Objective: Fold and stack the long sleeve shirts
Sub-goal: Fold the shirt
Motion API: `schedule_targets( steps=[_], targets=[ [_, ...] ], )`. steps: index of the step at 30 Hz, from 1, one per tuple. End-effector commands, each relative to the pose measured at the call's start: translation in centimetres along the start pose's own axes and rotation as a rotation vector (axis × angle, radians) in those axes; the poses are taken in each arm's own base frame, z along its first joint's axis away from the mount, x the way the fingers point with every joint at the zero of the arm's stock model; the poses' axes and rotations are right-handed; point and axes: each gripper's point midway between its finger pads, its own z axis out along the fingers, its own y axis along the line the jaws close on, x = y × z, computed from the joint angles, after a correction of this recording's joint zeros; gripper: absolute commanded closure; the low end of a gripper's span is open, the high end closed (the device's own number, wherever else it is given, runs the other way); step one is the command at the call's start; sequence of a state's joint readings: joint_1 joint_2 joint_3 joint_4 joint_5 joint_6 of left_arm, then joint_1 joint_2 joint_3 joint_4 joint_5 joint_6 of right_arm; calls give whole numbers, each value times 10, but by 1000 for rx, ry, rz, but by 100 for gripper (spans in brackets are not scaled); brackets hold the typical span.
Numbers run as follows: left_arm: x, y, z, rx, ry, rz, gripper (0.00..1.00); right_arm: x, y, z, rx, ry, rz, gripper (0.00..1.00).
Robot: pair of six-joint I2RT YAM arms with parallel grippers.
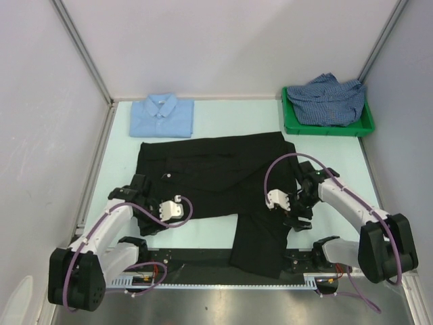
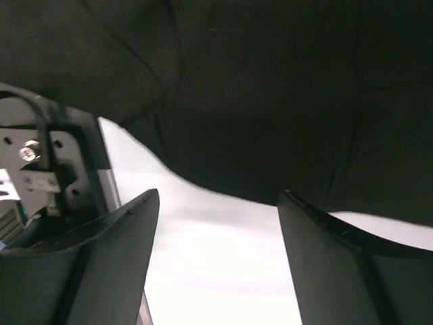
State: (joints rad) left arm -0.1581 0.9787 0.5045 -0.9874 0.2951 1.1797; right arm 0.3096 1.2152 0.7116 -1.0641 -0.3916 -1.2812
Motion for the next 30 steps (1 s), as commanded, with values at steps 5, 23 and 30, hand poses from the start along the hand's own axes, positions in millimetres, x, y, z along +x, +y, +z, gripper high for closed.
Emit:
schedule_targets(
  steps=[5, 23, 30],
  targets=[
    [22, 20, 5, -100, 131, 82, 51, -6, -36, 11, 119, 25, 10, 53],
    [-19, 43, -45, -86, -32, -25, 100, -22, -49, -50, 170, -59, 45, 100],
    [-37, 94, -76, -130, -75, -79, 100, -54, -92, -83, 186, -152, 48, 100]
  ],
)
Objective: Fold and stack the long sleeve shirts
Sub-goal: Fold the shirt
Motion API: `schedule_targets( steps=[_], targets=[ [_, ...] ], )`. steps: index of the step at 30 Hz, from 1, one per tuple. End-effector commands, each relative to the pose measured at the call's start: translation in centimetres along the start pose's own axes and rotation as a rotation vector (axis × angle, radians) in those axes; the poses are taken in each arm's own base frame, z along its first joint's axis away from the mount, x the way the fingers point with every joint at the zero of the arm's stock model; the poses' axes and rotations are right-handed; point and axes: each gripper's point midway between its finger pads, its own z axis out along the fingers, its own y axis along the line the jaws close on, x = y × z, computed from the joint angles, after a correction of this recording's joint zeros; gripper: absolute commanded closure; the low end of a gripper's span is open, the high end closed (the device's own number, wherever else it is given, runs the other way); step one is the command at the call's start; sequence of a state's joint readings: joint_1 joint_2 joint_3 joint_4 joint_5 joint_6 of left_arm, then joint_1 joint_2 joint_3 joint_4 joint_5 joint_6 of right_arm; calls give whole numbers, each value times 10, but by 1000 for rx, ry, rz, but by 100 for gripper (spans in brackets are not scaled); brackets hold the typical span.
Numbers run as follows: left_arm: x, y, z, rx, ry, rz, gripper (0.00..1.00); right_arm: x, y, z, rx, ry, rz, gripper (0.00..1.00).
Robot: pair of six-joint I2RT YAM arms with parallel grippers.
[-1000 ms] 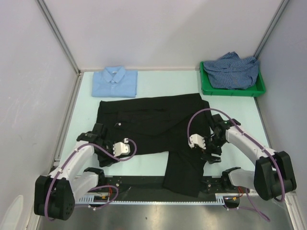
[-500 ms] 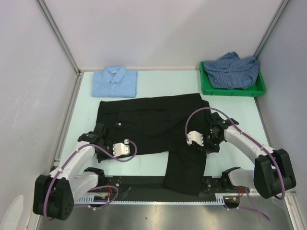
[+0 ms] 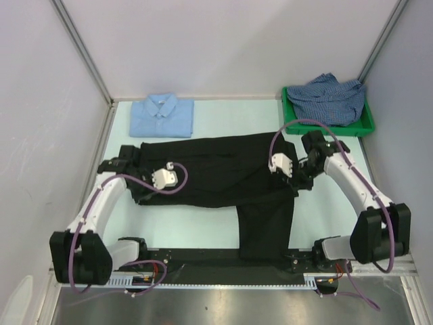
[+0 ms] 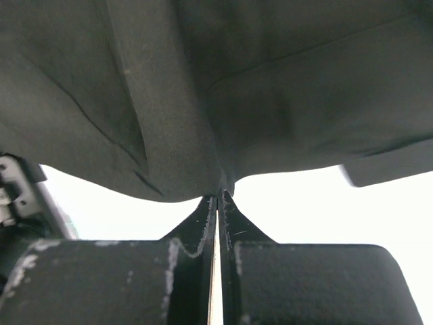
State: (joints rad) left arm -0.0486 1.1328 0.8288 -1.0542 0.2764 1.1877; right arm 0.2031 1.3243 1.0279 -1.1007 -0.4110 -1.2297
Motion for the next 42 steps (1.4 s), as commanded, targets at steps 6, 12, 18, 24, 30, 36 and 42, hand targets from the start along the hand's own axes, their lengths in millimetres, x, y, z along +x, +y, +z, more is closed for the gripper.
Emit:
schedule_targets(
  steps=[6, 12, 18, 24, 30, 36, 42],
  targets=[
    [-23, 78, -10, -51, -71, -137, 100, -46, -84, -9, 18, -90, -3, 100],
    [-6, 103, 14, -24, -50, -267, 100, -59, -136, 9, 24, -83, 9, 100],
    [-3, 113, 33, -12, -39, -332, 100, -54, -164, 31, 9, -46, 39, 100],
    [0, 115, 42, -5, -33, -359, 100, -58, -182, 40, 34, -48, 42, 100],
    [4, 119, 47, -16, -16, -377, 89, -51, -184, 53, 30, 0, 88, 75],
    [-29, 133, 8, -75, -213, -372, 41, -36, -179, 10, 83, -19, 265, 32],
    [-95, 93, -26, -31, -396, -111, 9, -30, -102, -30, 61, -167, 284, 16]
  ],
)
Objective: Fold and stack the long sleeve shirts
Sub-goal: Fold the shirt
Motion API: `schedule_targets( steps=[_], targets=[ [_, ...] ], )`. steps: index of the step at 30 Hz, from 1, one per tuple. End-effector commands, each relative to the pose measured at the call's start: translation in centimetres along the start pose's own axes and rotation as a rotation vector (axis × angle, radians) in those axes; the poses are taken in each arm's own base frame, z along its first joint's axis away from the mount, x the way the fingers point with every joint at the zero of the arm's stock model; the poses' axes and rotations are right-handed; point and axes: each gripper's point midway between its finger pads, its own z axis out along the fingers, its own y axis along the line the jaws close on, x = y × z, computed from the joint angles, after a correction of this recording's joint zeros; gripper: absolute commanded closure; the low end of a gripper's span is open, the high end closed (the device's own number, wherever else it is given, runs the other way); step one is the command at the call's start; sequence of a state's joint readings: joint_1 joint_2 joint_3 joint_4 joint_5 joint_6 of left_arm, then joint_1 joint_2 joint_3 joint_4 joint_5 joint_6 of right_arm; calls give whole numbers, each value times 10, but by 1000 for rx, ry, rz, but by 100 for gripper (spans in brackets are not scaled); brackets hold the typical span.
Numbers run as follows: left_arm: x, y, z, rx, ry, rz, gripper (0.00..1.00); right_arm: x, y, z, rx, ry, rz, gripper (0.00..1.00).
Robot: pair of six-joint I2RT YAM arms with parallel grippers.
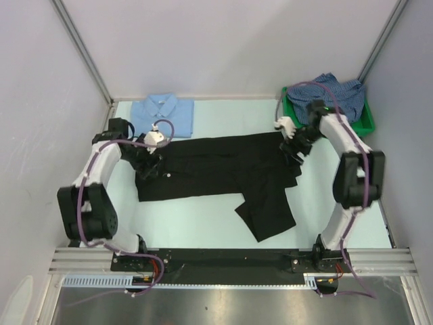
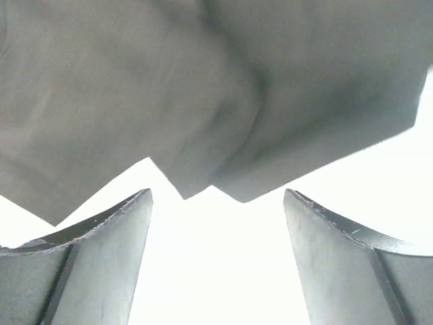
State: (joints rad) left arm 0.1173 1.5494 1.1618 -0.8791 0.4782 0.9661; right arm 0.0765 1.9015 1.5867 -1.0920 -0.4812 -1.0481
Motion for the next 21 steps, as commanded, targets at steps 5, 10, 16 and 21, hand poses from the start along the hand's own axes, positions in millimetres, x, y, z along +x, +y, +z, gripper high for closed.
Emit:
schedule_targets(
  steps=[5, 10, 16, 21],
  targets=[
    [-103, -150, 25, 304, -215, 434, 14, 16, 103, -34, -100, -109, 90, 19],
    [-157, -260, 56, 487, -299, 631, 16, 45, 124, -22, -60, -48, 81, 22],
    [-197, -380, 79, 689, -314, 739, 14, 59, 84, -28, -57, -98, 394, 24],
    [-201, -426, 113, 622, -305, 773, 15, 39, 68, -51, -54, -208, 501, 26]
  ],
)
